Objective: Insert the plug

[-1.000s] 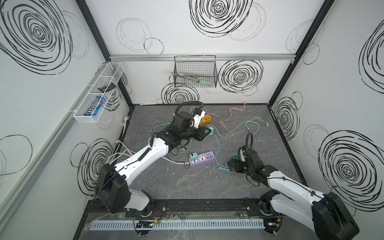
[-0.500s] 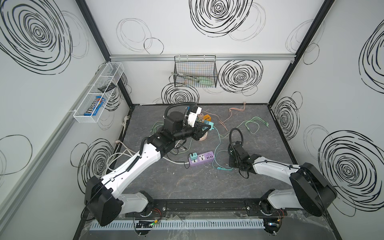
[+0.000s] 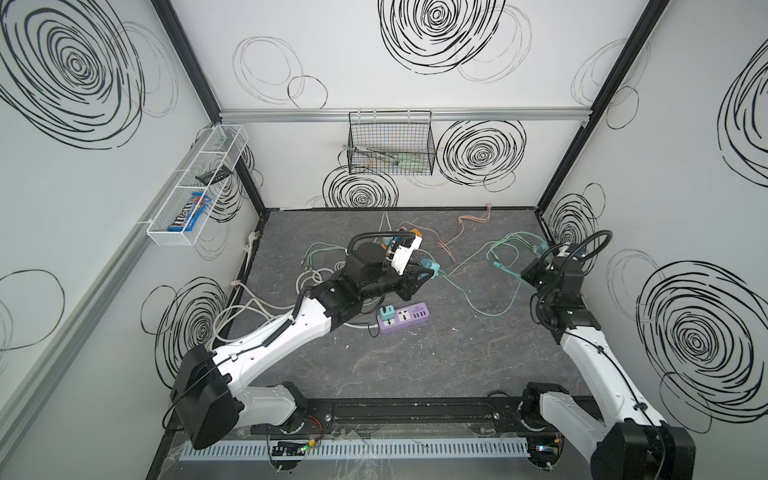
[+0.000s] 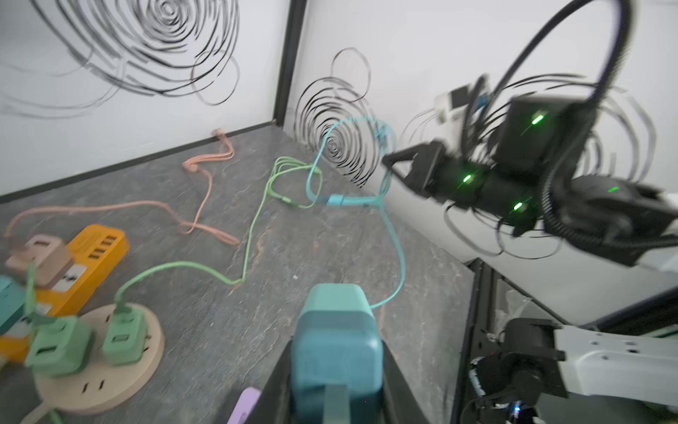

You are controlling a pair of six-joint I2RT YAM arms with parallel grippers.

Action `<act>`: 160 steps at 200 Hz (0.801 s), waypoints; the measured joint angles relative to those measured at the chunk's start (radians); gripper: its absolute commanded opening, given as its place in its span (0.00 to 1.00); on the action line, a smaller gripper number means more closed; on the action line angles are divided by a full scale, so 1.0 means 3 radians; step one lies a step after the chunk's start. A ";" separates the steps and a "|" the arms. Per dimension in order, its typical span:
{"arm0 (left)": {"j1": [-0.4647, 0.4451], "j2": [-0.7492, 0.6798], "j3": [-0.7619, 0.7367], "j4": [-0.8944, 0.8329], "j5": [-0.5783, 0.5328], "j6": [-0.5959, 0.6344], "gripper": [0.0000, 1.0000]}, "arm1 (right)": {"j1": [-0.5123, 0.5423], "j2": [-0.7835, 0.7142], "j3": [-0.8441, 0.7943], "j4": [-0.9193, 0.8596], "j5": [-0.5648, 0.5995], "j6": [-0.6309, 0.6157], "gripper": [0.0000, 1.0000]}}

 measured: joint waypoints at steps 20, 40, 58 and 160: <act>0.0080 -0.0006 -0.0290 0.0042 -0.0392 0.0017 0.00 | -0.0519 0.0134 0.0126 0.0136 -0.0310 0.0076 0.00; 0.0229 -0.0074 -0.0496 0.0025 -0.0741 -0.0034 0.00 | -0.0871 0.0238 0.0130 0.0210 -0.0579 0.0209 0.02; 0.0333 -0.0179 -0.0528 0.0089 -0.0781 -0.0086 0.00 | -0.0947 0.0392 0.0134 0.0220 -0.0846 0.0240 0.12; -0.0092 0.0455 -0.0034 0.0253 -0.0286 -0.0187 0.00 | -0.0956 0.0657 0.0310 0.0043 -0.1029 0.0013 0.97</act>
